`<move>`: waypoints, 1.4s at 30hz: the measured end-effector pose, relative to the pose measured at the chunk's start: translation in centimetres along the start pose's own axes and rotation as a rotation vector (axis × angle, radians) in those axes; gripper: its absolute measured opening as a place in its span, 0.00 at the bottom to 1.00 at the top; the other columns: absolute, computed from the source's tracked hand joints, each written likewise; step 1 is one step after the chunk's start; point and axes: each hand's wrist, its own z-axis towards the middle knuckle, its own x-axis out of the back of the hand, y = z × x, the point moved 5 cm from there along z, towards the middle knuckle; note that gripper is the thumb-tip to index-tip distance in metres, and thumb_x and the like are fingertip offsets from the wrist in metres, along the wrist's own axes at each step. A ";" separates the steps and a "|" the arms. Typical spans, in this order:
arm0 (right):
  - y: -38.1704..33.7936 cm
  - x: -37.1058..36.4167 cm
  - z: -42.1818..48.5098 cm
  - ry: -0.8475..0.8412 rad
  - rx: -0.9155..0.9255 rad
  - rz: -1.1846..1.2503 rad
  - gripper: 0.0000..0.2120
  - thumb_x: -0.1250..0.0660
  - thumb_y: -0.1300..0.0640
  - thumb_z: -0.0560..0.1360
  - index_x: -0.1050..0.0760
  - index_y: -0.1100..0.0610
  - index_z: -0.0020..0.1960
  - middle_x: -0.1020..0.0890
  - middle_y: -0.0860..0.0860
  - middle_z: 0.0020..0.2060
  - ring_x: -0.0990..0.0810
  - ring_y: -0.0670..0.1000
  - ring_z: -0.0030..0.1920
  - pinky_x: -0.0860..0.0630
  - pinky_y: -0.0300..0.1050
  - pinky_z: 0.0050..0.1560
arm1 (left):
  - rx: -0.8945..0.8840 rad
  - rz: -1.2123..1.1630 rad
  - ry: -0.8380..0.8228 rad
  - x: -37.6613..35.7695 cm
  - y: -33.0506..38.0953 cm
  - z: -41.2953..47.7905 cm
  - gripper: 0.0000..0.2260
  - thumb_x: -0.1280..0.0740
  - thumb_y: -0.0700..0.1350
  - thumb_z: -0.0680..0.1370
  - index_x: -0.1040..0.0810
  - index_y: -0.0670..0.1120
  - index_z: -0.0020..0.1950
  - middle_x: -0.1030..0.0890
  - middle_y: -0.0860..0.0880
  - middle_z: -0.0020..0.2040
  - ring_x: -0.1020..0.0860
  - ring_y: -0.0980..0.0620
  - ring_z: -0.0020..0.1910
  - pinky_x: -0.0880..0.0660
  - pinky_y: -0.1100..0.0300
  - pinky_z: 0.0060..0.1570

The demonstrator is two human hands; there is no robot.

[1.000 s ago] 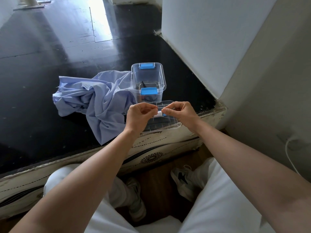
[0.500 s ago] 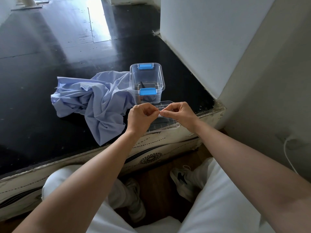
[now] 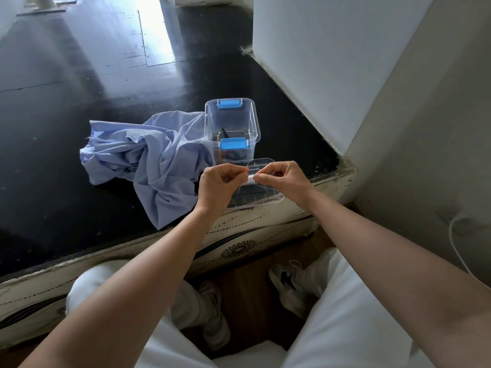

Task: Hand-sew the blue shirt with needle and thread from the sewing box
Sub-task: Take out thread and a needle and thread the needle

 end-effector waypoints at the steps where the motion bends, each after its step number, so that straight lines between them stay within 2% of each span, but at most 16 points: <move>1: 0.0 0.0 0.0 -0.002 -0.004 -0.004 0.06 0.27 0.58 0.74 0.18 0.61 0.46 0.18 0.50 0.37 0.19 0.47 0.41 0.21 0.45 0.51 | -0.010 0.007 -0.007 0.0 0.1 0.0 0.07 0.27 0.41 0.74 0.16 0.43 0.51 0.15 0.48 0.44 0.17 0.52 0.41 0.18 0.54 0.49; 9: -0.5 -0.2 -0.1 -0.022 -0.011 -0.027 0.05 0.27 0.58 0.73 0.17 0.60 0.45 0.18 0.46 0.33 0.21 0.42 0.37 0.23 0.35 0.43 | -0.050 0.121 -0.031 -0.6 0.6 0.2 0.04 0.27 0.43 0.75 0.15 0.47 0.48 0.16 0.52 0.41 0.18 0.54 0.40 0.18 0.52 0.47; 12: -0.6 -0.3 -0.2 -0.009 0.011 -0.038 0.04 0.27 0.59 0.73 0.17 0.59 0.45 0.18 0.47 0.34 0.20 0.42 0.37 0.23 0.35 0.44 | -0.031 0.131 -0.024 -0.9 0.7 0.2 0.03 0.28 0.43 0.76 0.16 0.46 0.48 0.17 0.52 0.40 0.18 0.53 0.40 0.19 0.52 0.47; 17: -0.6 -0.2 -0.1 0.065 0.060 -0.061 0.05 0.26 0.58 0.73 0.17 0.59 0.47 0.16 0.55 0.42 0.17 0.52 0.45 0.19 0.45 0.51 | 0.053 0.041 -0.008 -0.9 0.2 0.1 0.04 0.29 0.43 0.76 0.16 0.45 0.48 0.16 0.51 0.39 0.19 0.54 0.37 0.18 0.54 0.45; 21: -0.9 -0.4 -0.1 0.105 0.077 -0.036 0.03 0.26 0.58 0.73 0.17 0.57 0.45 0.16 0.54 0.40 0.17 0.50 0.44 0.19 0.43 0.50 | 0.146 -0.104 0.003 -0.9 0.0 -0.2 0.06 0.29 0.42 0.76 0.16 0.41 0.50 0.16 0.48 0.40 0.20 0.57 0.35 0.22 0.63 0.40; 25: -0.8 -0.5 0.1 0.199 0.070 0.011 0.03 0.28 0.59 0.74 0.18 0.59 0.46 0.17 0.57 0.40 0.19 0.51 0.41 0.20 0.44 0.48 | 0.224 -0.251 0.019 -1.0 0.1 -0.7 0.06 0.29 0.40 0.76 0.17 0.40 0.50 0.16 0.47 0.40 0.19 0.60 0.34 0.26 0.70 0.35; 29: -0.6 -0.4 0.0 0.263 0.072 0.063 0.03 0.29 0.59 0.75 0.19 0.60 0.45 0.20 0.59 0.37 0.24 0.48 0.37 0.23 0.39 0.43 | 0.260 -0.283 0.025 -1.0 -0.3 -0.8 0.04 0.28 0.40 0.75 0.16 0.42 0.49 0.15 0.48 0.39 0.20 0.60 0.33 0.27 0.69 0.33; 31: -0.5 -0.6 -0.1 0.275 0.081 0.076 0.02 0.29 0.60 0.75 0.19 0.59 0.45 0.19 0.60 0.40 0.22 0.47 0.38 0.22 0.38 0.44 | 0.268 -0.293 0.027 -0.9 -0.4 -0.8 0.04 0.28 0.40 0.75 0.16 0.42 0.49 0.15 0.48 0.39 0.20 0.59 0.33 0.26 0.69 0.34; 34: -0.4 -1.0 -0.4 0.314 0.107 0.076 0.01 0.29 0.62 0.75 0.19 0.58 0.44 0.18 0.56 0.40 0.20 0.44 0.39 0.22 0.37 0.44 | 0.260 -0.304 0.016 -1.1 -0.3 -1.0 0.05 0.27 0.39 0.74 0.16 0.42 0.49 0.15 0.48 0.40 0.20 0.60 0.33 0.26 0.69 0.35; 39: -0.2 -1.4 -0.6 0.359 0.144 0.056 0.03 0.28 0.61 0.75 0.18 0.61 0.46 0.17 0.57 0.41 0.20 0.49 0.40 0.21 0.40 0.44 | 0.263 -0.299 0.016 -1.3 -0.2 -1.2 0.05 0.27 0.39 0.73 0.16 0.41 0.48 0.15 0.46 0.40 0.19 0.60 0.34 0.27 0.70 0.34; 42: -0.4 -1.5 -0.7 0.367 0.170 0.055 0.04 0.29 0.62 0.75 0.19 0.63 0.47 0.18 0.55 0.39 0.22 0.45 0.37 0.24 0.36 0.40 | 0.262 -0.295 0.016 -1.3 -0.3 -1.2 0.06 0.26 0.39 0.73 0.16 0.40 0.48 0.15 0.45 0.41 0.19 0.60 0.34 0.27 0.71 0.34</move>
